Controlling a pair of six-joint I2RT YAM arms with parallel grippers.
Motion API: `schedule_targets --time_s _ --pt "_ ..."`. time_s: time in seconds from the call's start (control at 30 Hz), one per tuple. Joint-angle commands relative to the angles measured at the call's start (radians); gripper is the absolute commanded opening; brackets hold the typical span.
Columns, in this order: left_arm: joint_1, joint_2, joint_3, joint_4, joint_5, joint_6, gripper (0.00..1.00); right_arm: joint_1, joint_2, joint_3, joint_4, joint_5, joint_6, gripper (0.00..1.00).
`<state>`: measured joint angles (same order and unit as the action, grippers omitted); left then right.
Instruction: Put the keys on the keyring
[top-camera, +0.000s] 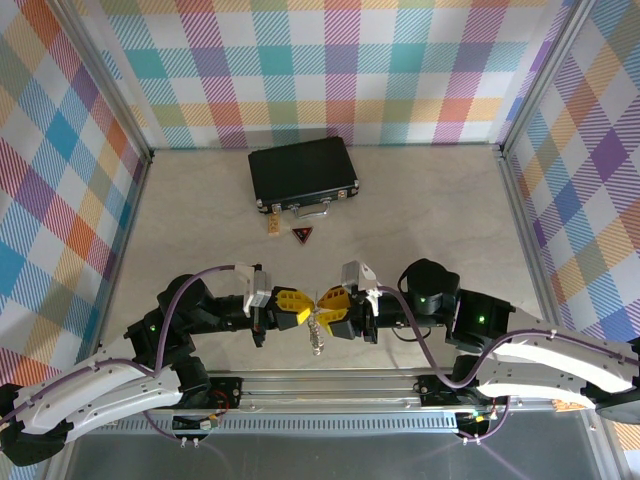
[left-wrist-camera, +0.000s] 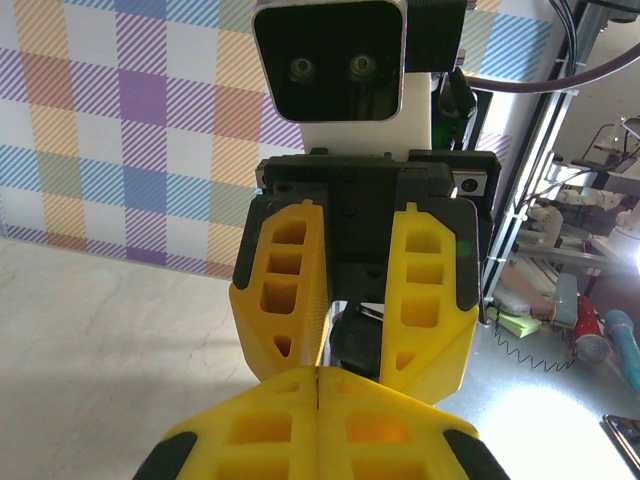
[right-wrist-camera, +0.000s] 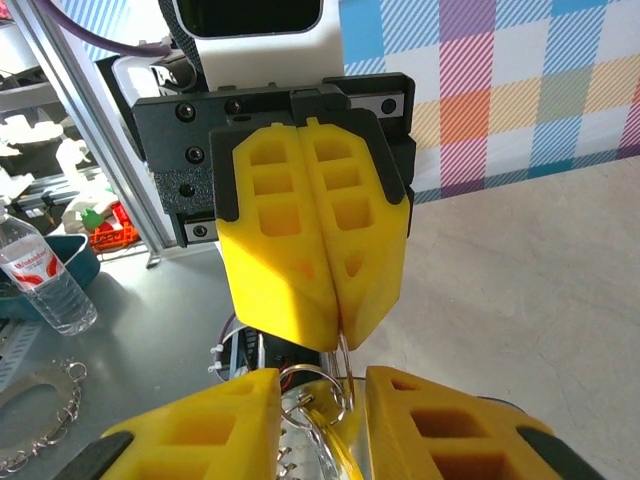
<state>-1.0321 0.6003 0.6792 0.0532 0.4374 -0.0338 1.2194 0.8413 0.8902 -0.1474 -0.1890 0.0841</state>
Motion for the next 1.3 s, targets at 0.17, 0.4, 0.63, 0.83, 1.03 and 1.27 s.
schedule_targets --time_s 0.17,0.4,0.63,0.83,1.03,1.27 --pt "-0.003 -0.01 0.029 0.035 0.02 0.003 0.0 -0.021 -0.01 0.008 0.027 -0.02 0.028 0.29" --pt "-0.004 -0.007 0.036 0.033 0.02 0.003 0.0 -0.035 -0.081 -0.015 0.007 0.031 0.04 0.33" --pt "-0.005 -0.001 0.04 0.034 0.022 0.002 0.0 -0.04 -0.047 -0.008 0.014 0.016 0.051 0.42" --pt "-0.004 0.0 0.041 0.036 0.021 0.003 0.0 -0.047 -0.025 -0.001 0.007 0.02 0.06 0.47" --pt "-0.004 0.002 0.037 0.036 0.021 0.0 0.0 -0.051 -0.018 -0.011 0.012 0.019 0.067 0.44" --pt "-0.005 0.011 0.033 0.046 0.026 0.001 0.0 -0.059 -0.008 -0.016 0.019 0.01 0.07 0.33"
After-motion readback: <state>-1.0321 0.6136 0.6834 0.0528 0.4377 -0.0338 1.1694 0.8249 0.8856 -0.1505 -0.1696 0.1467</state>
